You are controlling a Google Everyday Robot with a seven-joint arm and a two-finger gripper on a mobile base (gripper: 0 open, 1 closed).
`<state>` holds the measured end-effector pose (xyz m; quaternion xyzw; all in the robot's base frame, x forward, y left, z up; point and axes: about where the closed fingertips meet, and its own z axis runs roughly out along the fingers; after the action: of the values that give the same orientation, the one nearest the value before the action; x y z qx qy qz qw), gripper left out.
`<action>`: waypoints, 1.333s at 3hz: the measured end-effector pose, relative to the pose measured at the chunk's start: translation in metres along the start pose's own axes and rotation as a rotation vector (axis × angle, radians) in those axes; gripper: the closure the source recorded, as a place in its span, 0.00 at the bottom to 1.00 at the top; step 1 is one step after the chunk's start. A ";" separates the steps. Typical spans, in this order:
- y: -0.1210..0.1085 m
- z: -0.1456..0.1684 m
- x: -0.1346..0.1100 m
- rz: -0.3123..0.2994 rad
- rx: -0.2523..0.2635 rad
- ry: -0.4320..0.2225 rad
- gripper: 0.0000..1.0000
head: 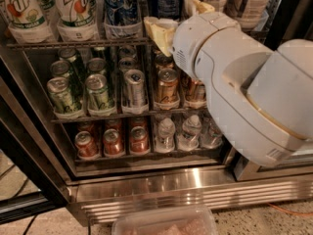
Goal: Pick pepsi can from top shelf of fridge
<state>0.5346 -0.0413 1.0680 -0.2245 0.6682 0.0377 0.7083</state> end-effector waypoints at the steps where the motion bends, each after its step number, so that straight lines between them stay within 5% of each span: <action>1: -0.007 0.010 0.008 -0.014 0.020 0.002 0.42; 4: -0.021 0.037 0.020 -0.026 0.084 -0.024 0.43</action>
Offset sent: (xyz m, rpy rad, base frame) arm 0.0449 -0.0092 -0.0381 -0.0161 -0.0266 -0.0785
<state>0.5784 -0.0512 1.0549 -0.2030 0.6576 0.0032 0.7255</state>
